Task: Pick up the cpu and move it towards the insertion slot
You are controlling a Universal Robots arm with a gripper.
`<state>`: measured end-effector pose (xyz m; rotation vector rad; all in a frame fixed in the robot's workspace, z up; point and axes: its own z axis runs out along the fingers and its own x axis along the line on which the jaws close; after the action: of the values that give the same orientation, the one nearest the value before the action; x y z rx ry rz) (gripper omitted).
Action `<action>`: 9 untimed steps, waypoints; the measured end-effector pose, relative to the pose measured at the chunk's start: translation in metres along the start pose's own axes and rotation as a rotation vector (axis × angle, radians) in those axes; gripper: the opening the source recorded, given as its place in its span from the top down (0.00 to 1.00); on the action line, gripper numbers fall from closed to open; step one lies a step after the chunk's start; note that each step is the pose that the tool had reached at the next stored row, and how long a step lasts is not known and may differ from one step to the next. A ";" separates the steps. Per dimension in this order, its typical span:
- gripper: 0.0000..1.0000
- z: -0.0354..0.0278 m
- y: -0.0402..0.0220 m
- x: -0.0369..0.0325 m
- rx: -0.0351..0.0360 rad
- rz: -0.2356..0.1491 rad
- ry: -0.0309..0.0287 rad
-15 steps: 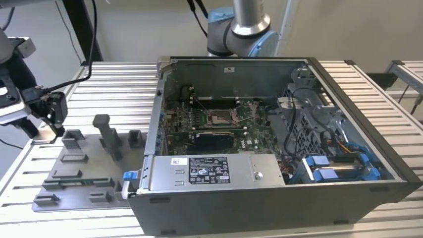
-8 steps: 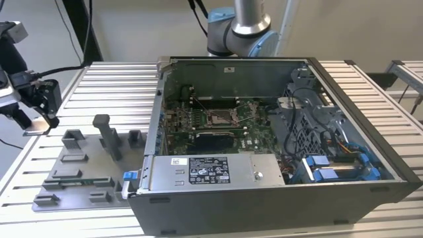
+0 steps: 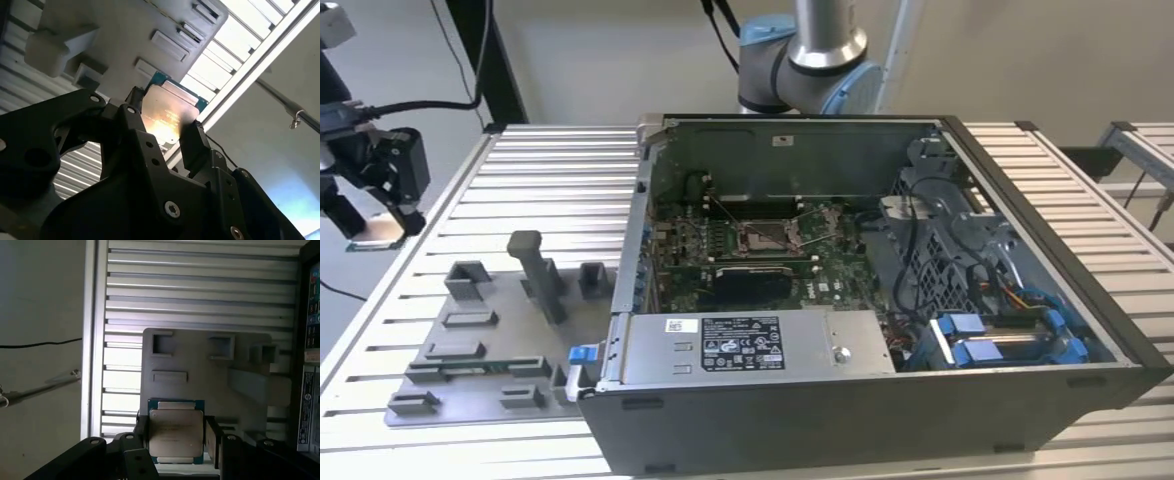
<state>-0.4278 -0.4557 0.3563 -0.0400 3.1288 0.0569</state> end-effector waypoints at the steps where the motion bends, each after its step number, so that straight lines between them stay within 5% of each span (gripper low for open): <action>1: 1.00 -0.0036 0.0001 0.0000 0.0001 0.000 0.0001; 9: 1.00 -0.0295 0.0011 -0.0004 0.0001 0.000 0.0001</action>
<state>-0.4278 -0.4557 0.3859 -0.0401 3.1289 0.0568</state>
